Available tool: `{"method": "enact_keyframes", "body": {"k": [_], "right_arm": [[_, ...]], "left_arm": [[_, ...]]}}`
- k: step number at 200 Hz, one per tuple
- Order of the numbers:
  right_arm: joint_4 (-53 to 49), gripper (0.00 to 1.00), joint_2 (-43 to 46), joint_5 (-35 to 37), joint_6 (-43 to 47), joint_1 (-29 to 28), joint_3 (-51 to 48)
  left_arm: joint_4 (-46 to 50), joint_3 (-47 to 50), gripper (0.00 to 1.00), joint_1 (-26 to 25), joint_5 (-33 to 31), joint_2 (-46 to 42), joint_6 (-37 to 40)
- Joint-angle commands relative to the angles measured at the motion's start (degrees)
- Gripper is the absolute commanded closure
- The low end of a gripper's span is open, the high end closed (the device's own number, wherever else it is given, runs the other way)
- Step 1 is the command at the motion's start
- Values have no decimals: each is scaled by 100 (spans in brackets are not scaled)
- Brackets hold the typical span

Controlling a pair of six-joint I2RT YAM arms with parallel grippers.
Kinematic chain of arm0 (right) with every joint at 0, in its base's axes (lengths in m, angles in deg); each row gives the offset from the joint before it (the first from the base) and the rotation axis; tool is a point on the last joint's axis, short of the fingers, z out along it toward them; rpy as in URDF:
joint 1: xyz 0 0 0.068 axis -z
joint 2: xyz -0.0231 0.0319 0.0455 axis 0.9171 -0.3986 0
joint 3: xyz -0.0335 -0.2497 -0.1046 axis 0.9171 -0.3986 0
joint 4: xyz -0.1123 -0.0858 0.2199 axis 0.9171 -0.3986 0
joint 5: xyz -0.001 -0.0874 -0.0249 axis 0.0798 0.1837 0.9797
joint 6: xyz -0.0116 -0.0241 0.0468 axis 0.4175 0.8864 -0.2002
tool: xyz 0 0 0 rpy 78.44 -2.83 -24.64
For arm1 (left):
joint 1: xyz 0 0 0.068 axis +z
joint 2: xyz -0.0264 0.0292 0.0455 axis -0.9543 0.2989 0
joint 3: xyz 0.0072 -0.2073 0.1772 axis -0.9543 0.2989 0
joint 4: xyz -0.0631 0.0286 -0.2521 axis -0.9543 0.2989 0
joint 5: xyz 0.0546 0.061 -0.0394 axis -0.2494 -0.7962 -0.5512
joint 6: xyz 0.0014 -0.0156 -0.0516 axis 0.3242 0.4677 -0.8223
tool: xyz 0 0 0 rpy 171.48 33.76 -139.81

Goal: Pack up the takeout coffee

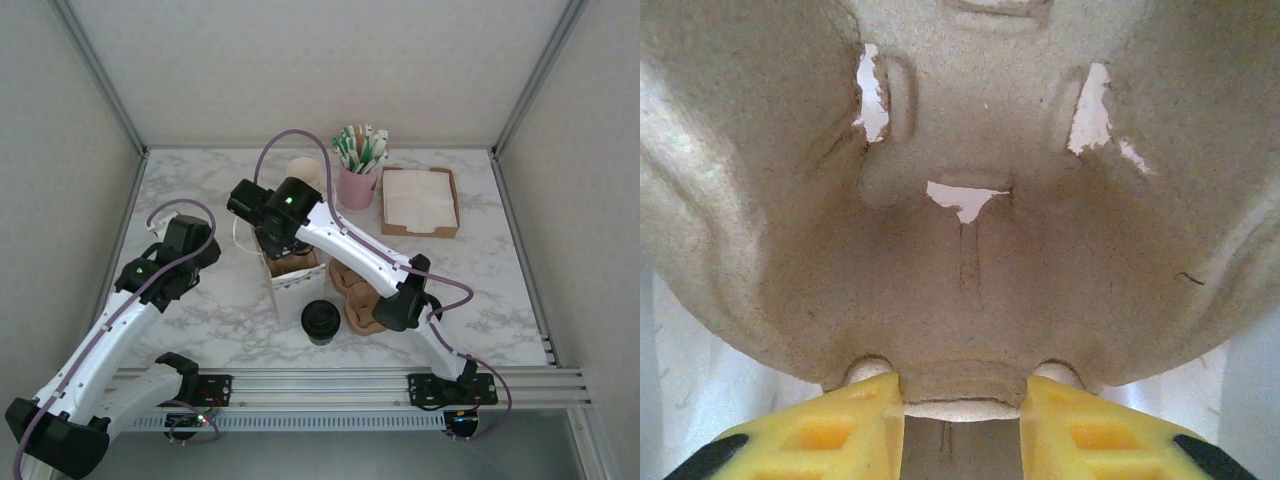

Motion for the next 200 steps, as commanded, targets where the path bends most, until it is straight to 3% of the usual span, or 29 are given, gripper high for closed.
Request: {"method": "enact_keyframes", "body": {"k": [1,94,151,200], "right_arm": [[-199,66,-143,-118,144,-67,-97],[270,65,253,-167,281,-70,-122],[-147,65,262,385,238,-63,71],[497,65,817,358,447,-62,-187]], "left_arm": [[27,-241,35,83,44,23,112],[-150,-632,34,566,696,251,324],[-109,-857,33,616,792,343,628],[31,-1733,15,633,877,448,1672]]}}
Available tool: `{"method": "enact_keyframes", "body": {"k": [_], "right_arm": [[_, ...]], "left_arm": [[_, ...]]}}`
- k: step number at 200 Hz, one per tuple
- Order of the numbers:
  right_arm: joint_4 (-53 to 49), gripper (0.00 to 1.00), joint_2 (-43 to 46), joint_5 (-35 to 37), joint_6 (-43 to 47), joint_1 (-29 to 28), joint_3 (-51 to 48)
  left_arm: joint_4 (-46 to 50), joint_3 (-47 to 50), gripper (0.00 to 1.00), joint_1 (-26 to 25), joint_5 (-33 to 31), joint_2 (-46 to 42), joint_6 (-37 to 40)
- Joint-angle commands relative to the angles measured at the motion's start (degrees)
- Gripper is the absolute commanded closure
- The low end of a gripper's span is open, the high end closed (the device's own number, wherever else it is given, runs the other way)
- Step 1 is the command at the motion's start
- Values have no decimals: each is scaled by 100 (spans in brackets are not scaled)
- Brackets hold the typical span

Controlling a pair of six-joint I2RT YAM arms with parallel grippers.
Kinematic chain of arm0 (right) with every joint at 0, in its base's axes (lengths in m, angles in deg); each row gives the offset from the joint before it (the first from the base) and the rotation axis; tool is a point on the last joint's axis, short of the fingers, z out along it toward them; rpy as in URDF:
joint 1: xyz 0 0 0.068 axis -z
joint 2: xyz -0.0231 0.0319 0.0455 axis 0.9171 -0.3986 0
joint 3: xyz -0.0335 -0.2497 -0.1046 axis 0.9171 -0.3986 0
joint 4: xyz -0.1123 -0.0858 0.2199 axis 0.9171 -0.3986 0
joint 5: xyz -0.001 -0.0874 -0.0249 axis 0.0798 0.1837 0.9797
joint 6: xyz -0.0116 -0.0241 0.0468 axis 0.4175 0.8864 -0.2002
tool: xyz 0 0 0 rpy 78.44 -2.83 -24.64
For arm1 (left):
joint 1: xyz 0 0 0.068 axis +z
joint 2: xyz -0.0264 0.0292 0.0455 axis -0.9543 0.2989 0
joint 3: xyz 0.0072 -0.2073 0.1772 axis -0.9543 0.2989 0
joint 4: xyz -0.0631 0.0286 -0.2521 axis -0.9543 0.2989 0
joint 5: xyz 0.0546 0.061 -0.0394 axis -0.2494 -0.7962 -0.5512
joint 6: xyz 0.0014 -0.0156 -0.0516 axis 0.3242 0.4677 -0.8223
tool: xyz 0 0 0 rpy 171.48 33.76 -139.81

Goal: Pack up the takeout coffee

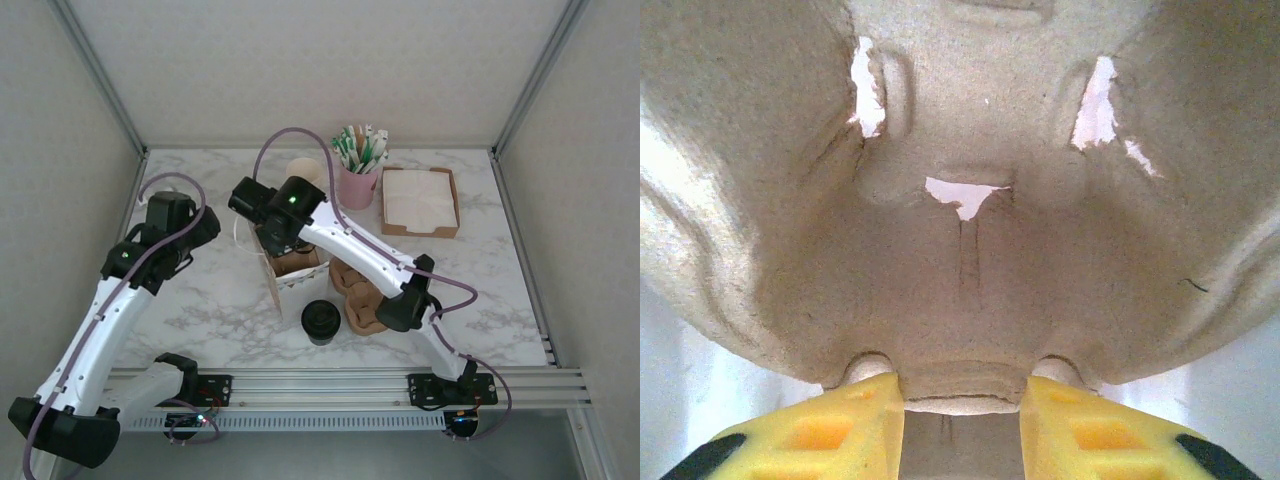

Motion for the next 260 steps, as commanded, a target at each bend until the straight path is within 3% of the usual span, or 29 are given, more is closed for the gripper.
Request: {"method": "enact_keyframes", "body": {"k": [1,38,62,101,127,168,260], "right_arm": [[324,65,559,172,185,-60,-103],[571,64,772,140,367,-59,-47],[632,64,879,225,466,-62,-10],[731,64,992,345,591,-53,-35],[779,64,1046,349,630,-43,-41],[893,64,1087,300,634,-31,-32],[1048,64,1124,153,653,-30,91]], "left_arm": [[121,-630,14,75,63,30,754],[260,-1620,7,225,579,399,1572],[349,-2236,4,397,1777,791,2173],[-209,-2652,4,623,3595,1076,2233],[-124,-2855,13,625,4638,1252,2488],[-37,-2670,15,627,5336,1201,2857],[226,-2780,22,618,5433,1742,2901]]}}
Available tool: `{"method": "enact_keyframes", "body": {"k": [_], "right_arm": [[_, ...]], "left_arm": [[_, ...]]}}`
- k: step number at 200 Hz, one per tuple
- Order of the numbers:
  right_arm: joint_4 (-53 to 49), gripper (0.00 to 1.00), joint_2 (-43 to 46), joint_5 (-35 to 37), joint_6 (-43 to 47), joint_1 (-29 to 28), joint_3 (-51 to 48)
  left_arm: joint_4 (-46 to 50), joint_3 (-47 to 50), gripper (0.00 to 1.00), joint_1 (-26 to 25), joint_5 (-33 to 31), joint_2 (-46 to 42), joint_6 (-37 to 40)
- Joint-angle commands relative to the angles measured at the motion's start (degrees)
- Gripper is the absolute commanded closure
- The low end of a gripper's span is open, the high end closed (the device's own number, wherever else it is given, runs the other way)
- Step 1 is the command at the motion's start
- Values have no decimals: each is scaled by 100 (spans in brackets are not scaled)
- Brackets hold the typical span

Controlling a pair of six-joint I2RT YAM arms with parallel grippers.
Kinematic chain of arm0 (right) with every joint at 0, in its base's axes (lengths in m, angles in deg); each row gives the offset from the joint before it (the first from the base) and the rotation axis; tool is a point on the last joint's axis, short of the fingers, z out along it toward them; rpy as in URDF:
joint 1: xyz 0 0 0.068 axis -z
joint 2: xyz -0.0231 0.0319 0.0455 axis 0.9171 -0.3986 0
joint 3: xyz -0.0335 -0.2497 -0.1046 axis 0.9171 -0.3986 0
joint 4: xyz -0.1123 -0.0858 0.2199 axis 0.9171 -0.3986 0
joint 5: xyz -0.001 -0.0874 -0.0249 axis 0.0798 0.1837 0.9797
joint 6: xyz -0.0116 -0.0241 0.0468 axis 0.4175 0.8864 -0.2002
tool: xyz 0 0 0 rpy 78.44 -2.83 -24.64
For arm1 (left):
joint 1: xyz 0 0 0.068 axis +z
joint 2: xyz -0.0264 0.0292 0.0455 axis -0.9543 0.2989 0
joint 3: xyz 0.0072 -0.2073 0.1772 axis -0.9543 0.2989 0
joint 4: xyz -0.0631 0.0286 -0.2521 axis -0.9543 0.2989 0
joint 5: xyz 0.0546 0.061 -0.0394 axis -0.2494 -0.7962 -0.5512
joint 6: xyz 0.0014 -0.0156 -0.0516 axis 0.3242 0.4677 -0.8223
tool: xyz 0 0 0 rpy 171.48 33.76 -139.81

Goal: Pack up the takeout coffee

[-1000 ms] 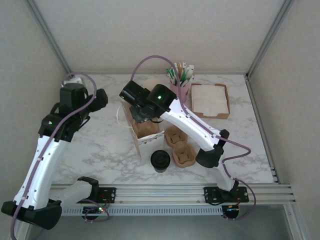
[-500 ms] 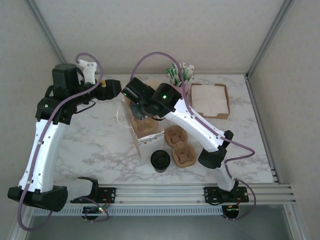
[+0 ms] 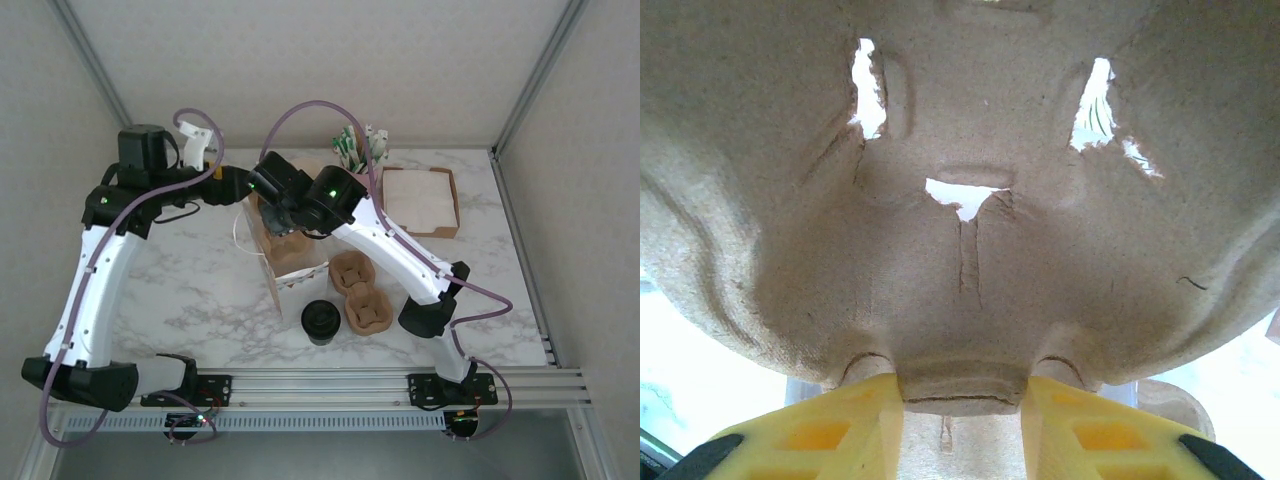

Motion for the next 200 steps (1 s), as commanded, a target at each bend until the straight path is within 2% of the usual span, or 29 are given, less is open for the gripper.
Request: {"method": "enact_keyframes", "body": {"k": [1,37,69,99,151,200], "right_arm": [[122,64,244,-40,72,-33,152],[246,64,268,-120,106,-36,151],[369,64,288,-216,148,-43,152],[446,64,311,-223,173,-36,119],[736,63,502,-162,208,-42,-268],[1394,56,964,-225,284,-35,-1108]], "left_arm": [[114,-106,22,30,237,82,66],[-73,25,24,-44,349,138,-94],[-168,56,36,-103,471,234,-223],[-260,79,37,-150,595,266,-359],[-529,132,58,-168,595,240,-815],[-609,202,61,-176,352,156,-1166]]}}
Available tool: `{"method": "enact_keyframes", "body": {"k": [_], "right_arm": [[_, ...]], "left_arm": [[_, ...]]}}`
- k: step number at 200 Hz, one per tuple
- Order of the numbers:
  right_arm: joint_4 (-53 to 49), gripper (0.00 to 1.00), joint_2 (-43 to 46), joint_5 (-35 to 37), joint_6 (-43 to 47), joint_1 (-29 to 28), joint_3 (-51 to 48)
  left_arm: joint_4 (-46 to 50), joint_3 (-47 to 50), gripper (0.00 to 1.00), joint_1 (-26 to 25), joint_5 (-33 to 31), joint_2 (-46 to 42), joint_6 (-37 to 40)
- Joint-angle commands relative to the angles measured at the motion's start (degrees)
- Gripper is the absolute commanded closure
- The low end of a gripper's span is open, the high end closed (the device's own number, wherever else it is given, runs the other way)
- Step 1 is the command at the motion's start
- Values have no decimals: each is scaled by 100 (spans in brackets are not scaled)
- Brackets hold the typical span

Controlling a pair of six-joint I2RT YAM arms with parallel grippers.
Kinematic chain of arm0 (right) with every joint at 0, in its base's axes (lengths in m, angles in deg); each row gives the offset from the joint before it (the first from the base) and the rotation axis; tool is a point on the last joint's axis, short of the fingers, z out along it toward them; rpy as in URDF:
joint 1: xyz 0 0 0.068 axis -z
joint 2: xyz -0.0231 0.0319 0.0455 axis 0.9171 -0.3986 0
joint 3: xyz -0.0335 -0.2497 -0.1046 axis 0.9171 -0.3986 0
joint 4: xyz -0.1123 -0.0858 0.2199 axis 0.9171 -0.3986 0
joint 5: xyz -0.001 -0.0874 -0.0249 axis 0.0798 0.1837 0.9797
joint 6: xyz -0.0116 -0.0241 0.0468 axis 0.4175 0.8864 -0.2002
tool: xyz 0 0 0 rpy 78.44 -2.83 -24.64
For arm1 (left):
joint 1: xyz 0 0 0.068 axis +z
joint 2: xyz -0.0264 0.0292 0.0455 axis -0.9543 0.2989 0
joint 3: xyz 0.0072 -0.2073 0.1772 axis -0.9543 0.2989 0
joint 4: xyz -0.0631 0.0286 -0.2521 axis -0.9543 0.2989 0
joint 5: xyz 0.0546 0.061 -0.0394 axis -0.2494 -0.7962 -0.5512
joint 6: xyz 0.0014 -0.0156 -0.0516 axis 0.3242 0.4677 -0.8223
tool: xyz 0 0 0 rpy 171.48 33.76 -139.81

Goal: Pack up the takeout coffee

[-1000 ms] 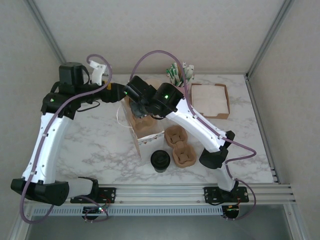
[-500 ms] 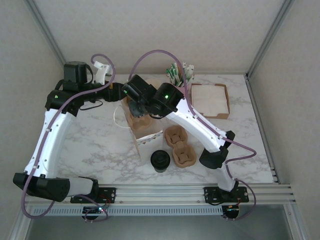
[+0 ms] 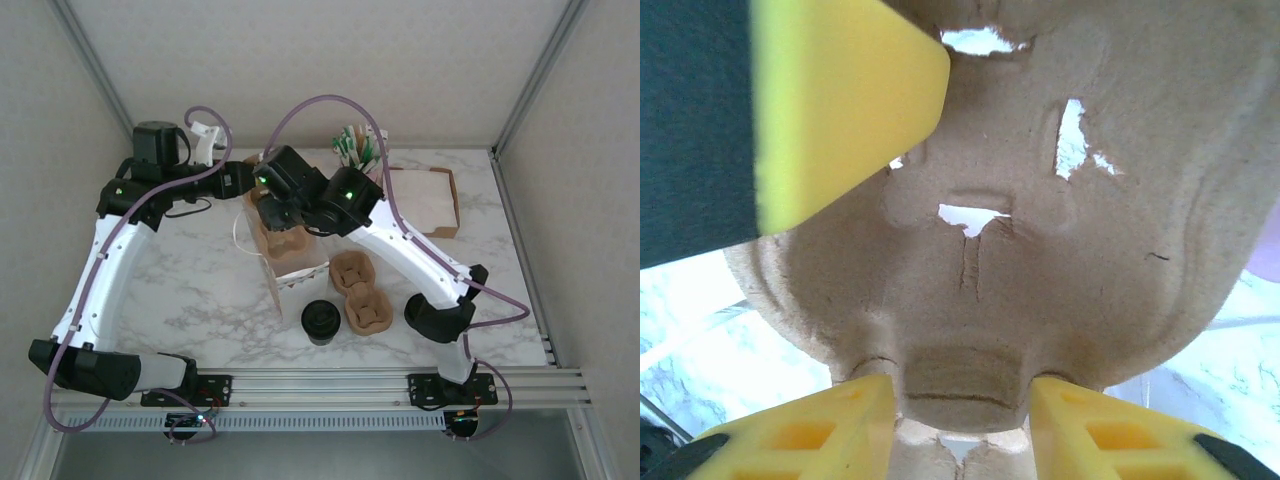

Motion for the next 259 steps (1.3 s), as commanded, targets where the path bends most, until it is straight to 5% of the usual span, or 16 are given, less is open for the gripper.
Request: {"method": "enact_keyframes", "body": {"k": [1,56,217,259], "right_arm": [[476,56,283,-13,128,-35,-332],[507,44,349,-3,109,-35,-528],[494,45,374,430,681,28,-676],[557,45,327,413,578,27,-696]], "left_arm": [[-207,72,61,-50,-88,-97,-326],[-415,165,67,-46,-312,-74,-1025],[203,-334,66,-34,5,383,-1254],[302,-350,74,-41,-170,510,-1432]]}}
